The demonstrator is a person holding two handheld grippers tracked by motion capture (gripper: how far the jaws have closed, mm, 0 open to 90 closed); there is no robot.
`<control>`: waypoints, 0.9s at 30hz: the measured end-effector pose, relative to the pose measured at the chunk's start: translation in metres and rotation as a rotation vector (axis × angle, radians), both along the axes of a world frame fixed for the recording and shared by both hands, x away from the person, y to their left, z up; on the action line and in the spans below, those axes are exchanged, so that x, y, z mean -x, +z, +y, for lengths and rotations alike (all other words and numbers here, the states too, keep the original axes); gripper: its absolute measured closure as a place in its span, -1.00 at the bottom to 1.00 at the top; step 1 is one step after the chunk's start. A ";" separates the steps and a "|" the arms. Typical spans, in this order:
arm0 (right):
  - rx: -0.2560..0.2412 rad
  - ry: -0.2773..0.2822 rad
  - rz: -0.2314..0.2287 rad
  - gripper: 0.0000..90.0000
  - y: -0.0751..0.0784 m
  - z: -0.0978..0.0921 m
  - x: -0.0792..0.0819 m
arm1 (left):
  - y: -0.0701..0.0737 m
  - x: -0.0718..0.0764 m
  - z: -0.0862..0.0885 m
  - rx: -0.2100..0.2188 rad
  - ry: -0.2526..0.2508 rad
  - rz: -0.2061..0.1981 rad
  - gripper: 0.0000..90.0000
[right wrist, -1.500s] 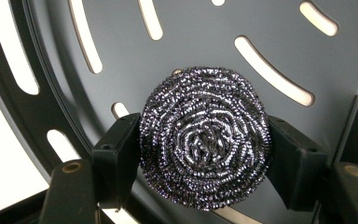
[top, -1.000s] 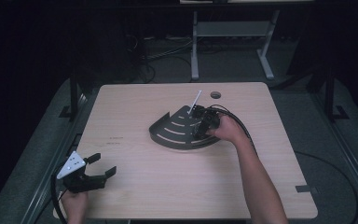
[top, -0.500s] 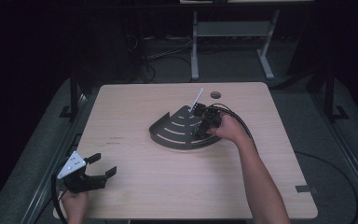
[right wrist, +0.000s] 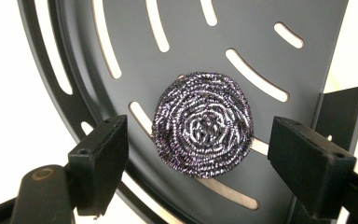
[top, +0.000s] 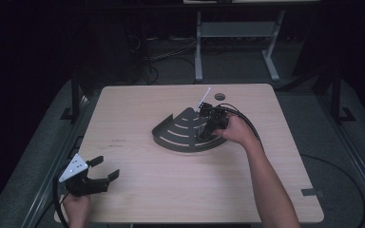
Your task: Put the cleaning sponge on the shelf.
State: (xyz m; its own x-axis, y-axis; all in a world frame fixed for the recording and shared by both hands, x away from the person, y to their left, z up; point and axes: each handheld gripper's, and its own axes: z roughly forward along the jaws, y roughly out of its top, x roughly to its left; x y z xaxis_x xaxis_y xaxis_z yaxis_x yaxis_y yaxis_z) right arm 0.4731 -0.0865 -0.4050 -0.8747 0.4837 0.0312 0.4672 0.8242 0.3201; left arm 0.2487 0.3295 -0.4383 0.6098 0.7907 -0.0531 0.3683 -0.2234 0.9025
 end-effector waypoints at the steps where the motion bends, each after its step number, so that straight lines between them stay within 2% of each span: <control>1: -0.001 0.002 -0.003 -0.56 0.001 -0.001 0.001 | 0.000 0.000 0.000 -0.001 -0.001 0.001 -0.70; 27: -0.028 -0.011 -0.025 -0.60 0.012 -0.024 0.023 | -0.001 -0.001 -0.004 -0.013 -0.011 0.005 -0.70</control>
